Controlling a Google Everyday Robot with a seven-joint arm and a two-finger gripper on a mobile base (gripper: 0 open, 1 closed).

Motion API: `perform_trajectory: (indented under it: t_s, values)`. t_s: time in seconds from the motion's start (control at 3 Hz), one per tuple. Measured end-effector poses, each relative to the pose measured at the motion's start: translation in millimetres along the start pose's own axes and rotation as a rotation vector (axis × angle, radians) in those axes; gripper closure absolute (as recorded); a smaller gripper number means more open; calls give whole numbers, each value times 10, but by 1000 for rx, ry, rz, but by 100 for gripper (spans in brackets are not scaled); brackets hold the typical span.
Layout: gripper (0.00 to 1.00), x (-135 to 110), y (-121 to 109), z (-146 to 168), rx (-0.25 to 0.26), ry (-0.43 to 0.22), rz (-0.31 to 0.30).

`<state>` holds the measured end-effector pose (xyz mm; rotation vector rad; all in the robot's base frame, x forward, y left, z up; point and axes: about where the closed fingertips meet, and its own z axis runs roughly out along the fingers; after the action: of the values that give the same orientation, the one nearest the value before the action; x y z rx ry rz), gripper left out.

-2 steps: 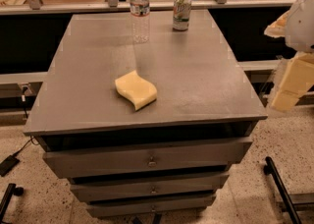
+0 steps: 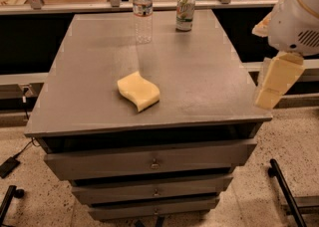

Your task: Pick sponge

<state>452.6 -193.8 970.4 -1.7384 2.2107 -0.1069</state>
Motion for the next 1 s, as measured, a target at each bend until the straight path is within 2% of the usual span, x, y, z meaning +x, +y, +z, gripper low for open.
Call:
perform_trajectory:
  t_s: [0.33, 0.67, 1.0]
  values:
    - [0, -422, -149, 224, -12, -39, -33]
    - [0, -817, -280, 515, -66, -104, -36]
    - [0, -1141, -310, 857, -145, -203, -27]
